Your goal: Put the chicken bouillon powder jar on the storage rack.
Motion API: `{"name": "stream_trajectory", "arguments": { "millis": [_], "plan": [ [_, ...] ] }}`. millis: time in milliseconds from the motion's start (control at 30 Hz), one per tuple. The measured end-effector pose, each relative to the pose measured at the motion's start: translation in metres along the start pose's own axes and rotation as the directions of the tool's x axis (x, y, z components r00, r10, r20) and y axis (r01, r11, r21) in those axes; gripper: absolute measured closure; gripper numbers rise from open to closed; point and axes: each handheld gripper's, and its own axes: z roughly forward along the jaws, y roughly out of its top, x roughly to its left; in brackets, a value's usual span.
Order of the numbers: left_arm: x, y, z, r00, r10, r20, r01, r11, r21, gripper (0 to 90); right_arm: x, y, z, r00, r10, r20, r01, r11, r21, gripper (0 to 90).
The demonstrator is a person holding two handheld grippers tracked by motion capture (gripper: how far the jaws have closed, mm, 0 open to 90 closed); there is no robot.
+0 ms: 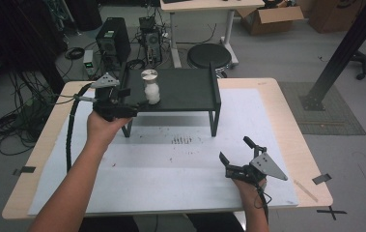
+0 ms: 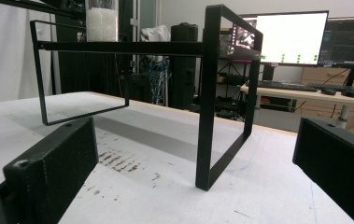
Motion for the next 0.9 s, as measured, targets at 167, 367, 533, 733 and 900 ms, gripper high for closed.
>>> {"name": "stream_trajectory", "arguments": {
  "millis": [167, 367, 533, 733, 900],
  "plan": [
    [-0.002, -0.008, -0.010, 0.9999, -0.011, 0.011, 0.011, 0.9999, -0.009, 11.1, 0.000, 0.000, 0.000, 1.0000, 0.001, -0.001, -0.001, 1.000, -0.001, 0.0],
    [-0.003, -0.017, -0.023, 0.9997, -0.020, 0.014, 0.021, 0.9993, -0.033, 9.4, 0.000, 0.000, 0.000, 1.0000, -0.002, -0.003, 0.002, 1.000, 0.001, 0.0],
    [-0.003, -0.027, -0.032, 0.9997, -0.023, 0.013, 0.023, 0.9988, -0.044, 8.0, 0.000, 0.000, 0.000, 1.0000, 0.002, -0.003, -0.002, 1.000, 0.000, 0.0],
    [-0.001, -0.042, -0.039, 0.9995, -0.031, 0.005, 0.031, 0.9976, -0.062, 5.3, 0.000, 0.000, 0.000, 1.0000, -0.002, -0.004, 0.002, 1.000, -0.002, 0.0],
    [0.000, -0.054, -0.044, 0.9991, -0.031, 0.028, 0.033, 0.9957, -0.086, 3.9, 0.000, 0.000, 0.000, 1.0000, -0.002, -0.005, 0.002, 1.000, -0.001, 0.0]
  ]
}}
